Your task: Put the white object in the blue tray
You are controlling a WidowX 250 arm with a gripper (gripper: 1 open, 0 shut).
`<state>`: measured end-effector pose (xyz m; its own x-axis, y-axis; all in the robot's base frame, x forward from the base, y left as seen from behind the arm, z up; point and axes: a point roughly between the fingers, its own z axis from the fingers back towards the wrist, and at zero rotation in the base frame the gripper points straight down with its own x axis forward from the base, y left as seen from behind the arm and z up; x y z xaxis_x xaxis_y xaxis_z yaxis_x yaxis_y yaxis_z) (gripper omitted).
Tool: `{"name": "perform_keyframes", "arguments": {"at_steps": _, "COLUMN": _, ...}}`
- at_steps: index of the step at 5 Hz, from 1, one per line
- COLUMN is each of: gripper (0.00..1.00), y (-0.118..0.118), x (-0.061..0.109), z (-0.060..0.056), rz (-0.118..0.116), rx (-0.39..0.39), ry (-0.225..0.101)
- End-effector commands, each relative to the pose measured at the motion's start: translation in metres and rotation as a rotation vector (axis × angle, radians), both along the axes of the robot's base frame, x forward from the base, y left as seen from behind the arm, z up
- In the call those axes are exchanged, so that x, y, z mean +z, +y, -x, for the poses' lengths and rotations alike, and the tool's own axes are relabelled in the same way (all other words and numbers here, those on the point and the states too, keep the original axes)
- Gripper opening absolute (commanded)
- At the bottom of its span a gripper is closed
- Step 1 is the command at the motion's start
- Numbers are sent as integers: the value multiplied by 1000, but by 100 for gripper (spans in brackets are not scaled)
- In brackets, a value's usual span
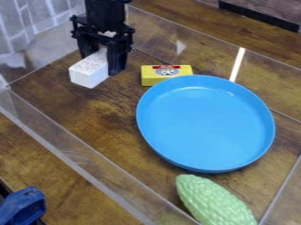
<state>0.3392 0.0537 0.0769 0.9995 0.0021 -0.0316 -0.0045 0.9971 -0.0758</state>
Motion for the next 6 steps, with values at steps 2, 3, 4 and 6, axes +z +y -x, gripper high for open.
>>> {"name": "perform_keyframes", "arguments": {"at_steps": 2, "gripper": 0, "y": -8, "x": 36, "z": -14, "rz": -27, "rx": -36, "ry": -118}}
{"name": "perform_keyframes", "arguments": {"at_steps": 3, "gripper": 0, "y": -12, "x": 37, "z": -15, "rz": -29, "rx": -50, "ry": -121}}
{"name": "perform_keyframes", "arguments": {"at_steps": 4, "gripper": 0, "y": -19, "x": 38, "z": -18, "rz": -30, "rx": -71, "ry": -128}}
{"name": "perform_keyframes", "arguments": {"at_steps": 6, "gripper": 0, "y": -47, "x": 47, "z": -26, "rz": -32, "rx": -137, "ry": -158}}
